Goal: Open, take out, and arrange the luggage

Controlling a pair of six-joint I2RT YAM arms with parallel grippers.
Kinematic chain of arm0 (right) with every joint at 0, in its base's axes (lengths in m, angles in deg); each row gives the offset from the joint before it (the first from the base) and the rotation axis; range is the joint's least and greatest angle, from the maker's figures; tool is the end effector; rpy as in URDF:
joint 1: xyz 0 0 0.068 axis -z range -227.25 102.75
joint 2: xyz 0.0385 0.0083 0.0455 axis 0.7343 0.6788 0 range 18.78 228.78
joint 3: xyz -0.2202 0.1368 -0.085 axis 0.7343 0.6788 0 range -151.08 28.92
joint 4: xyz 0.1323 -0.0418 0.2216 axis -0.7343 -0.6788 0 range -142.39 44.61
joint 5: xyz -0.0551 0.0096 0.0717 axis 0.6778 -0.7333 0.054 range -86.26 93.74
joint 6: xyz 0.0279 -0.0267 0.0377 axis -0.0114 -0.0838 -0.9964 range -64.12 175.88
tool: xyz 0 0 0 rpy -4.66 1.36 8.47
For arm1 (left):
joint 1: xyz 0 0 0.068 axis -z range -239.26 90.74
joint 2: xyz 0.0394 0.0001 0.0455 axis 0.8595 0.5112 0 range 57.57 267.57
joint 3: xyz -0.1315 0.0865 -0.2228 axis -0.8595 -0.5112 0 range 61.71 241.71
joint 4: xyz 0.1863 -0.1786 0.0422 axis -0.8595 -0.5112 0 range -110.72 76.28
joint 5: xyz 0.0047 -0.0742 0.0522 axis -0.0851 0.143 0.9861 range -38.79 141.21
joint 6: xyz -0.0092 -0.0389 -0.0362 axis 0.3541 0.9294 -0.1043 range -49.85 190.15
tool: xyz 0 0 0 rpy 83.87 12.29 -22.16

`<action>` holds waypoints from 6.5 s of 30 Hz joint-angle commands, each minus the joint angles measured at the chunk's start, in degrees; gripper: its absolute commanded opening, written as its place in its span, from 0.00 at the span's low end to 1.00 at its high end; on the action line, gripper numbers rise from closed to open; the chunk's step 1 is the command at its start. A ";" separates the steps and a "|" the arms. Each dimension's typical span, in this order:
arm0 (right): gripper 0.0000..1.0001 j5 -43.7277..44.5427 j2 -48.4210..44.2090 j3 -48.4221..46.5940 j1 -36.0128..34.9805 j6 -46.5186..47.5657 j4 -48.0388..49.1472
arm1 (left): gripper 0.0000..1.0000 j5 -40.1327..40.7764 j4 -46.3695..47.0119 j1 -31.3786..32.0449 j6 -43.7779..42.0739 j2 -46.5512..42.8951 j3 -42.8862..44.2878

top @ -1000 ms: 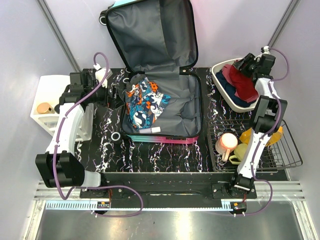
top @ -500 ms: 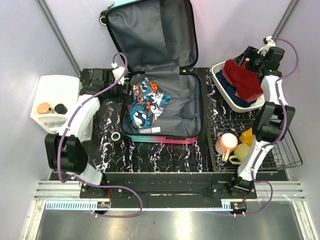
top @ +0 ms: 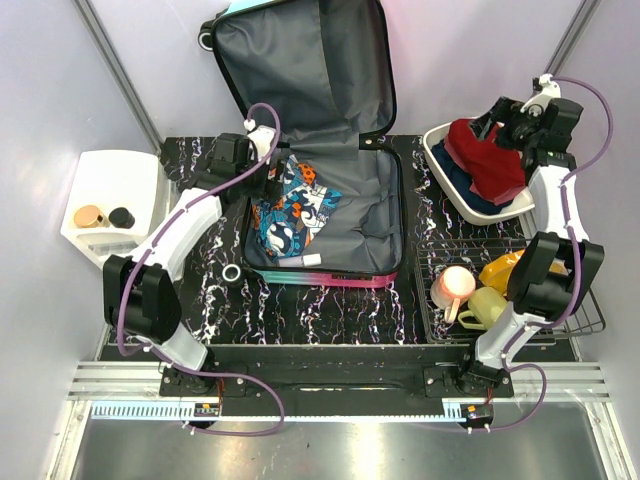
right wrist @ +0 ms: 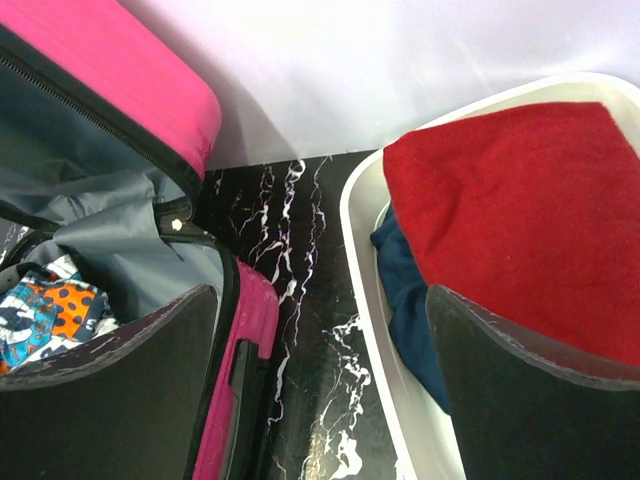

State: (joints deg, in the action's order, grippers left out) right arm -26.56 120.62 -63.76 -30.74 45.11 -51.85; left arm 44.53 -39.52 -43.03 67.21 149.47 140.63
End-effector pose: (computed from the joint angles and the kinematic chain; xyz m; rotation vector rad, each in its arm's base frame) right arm 0.4140 -0.1040 0.3639 0.0645 1.8239 0.4155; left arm 0.3506 -0.1063 0.3123 0.4373 2.2119 -0.2555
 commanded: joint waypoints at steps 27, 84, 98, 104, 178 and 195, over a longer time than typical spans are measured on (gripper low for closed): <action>0.91 -7.22 -4.64 0.84 -0.52 -7.16 1.27 | 0.00 -4.29 -1.79 1.00 5.49 -3.13 3.96; 1.00 33.41 5.39 7.69 -55.45 1.45 9.97 | 0.00 -16.53 10.69 3.28 37.30 -0.93 7.83; 1.00 18.70 -5.61 19.13 -55.62 -3.72 22.37 | 0.00 -16.96 13.05 3.20 40.82 -0.58 6.52; 1.00 25.73 -1.74 13.76 -57.03 -9.88 20.00 | 0.00 -17.32 14.11 3.19 43.46 -0.93 5.99; 0.00 63.89 -10.63 -4.86 -9.05 -0.39 -14.37 | 0.99 -23.73 4.45 -7.26 32.47 -4.71 7.83; 0.26 46.13 18.99 -32.72 -7.28 -10.67 -20.52 | 0.99 -26.45 -0.21 -11.48 25.62 -4.80 5.81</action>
State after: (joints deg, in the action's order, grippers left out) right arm 24.73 135.31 -87.23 -38.23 38.10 -72.39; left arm 21.34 -39.63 -54.39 96.50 145.10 146.20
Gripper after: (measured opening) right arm 0.168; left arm 0.988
